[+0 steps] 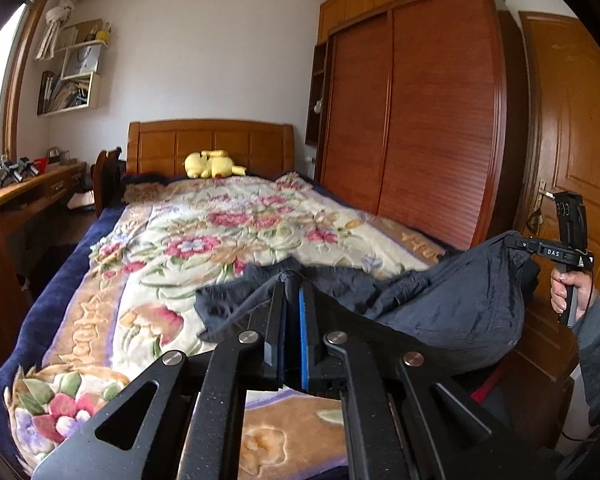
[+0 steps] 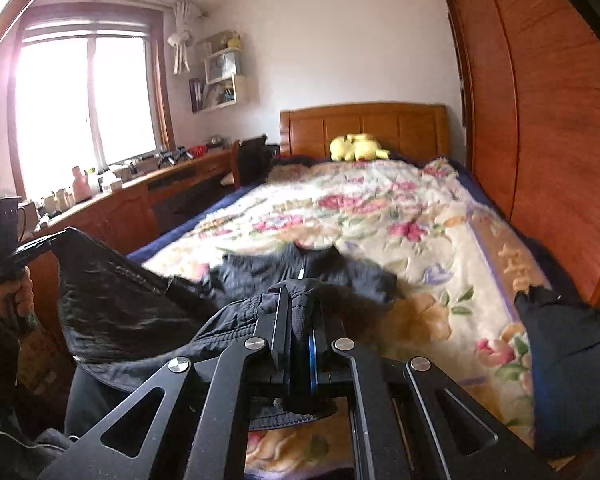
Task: Fold large clothes
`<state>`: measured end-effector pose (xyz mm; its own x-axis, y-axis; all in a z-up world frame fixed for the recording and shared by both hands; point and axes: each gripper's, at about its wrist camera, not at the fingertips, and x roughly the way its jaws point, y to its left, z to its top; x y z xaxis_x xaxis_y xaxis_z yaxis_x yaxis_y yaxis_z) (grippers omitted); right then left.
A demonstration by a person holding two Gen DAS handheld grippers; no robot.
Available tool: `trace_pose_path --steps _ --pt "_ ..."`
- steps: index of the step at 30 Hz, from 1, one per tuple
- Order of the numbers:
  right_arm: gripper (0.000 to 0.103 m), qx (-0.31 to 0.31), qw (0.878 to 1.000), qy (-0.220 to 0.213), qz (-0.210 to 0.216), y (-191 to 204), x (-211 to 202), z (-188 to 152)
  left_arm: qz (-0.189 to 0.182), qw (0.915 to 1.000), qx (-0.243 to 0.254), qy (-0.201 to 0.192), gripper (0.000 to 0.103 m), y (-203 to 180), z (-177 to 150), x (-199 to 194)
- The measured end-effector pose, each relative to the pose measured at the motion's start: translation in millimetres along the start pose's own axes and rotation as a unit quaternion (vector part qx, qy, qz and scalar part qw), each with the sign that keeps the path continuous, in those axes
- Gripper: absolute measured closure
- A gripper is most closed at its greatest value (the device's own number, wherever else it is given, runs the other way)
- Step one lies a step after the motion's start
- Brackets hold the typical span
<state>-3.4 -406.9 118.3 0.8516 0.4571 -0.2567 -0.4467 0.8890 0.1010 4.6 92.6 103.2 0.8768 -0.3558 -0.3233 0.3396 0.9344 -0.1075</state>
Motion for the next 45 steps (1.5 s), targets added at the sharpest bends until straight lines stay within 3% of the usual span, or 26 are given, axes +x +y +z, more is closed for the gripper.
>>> trace_pose_path --steps 7,11,17,20,28,36,45 --pt "0.098 -0.001 0.999 -0.034 -0.006 -5.5 -34.6 0.1 0.01 0.9994 0.007 -0.034 0.098 -3.5 13.2 -26.0" --pt "0.098 -0.01 1.0 -0.007 -0.02 -6.6 -9.0 -17.9 0.023 0.9997 0.002 -0.008 0.097 5.5 3.0 0.9" --pt "0.098 0.003 0.998 0.059 -0.022 -19.0 77.4 -60.9 0.026 0.998 -0.026 0.052 0.097 35.0 -30.8 76.5" --pt "0.098 0.02 0.997 0.068 -0.026 -34.0 130.2 -66.9 0.042 0.9966 -0.03 0.065 0.097 46.0 -32.1 117.8" --pt "0.098 0.013 0.991 0.103 -0.079 -66.6 266.2 -33.3 0.089 0.9922 -0.03 0.082 0.097 81.2 4.1 205.9" --pt "0.097 0.03 0.992 0.082 -0.088 -85.6 349.5 6.7 0.119 0.9875 -0.025 0.1 0.097 108.1 29.9 286.3" --pt "0.097 0.058 0.986 0.111 -0.109 -94.9 427.7 -2.7 0.156 0.9783 -0.021 0.135 0.097 134.5 20.1 357.9"
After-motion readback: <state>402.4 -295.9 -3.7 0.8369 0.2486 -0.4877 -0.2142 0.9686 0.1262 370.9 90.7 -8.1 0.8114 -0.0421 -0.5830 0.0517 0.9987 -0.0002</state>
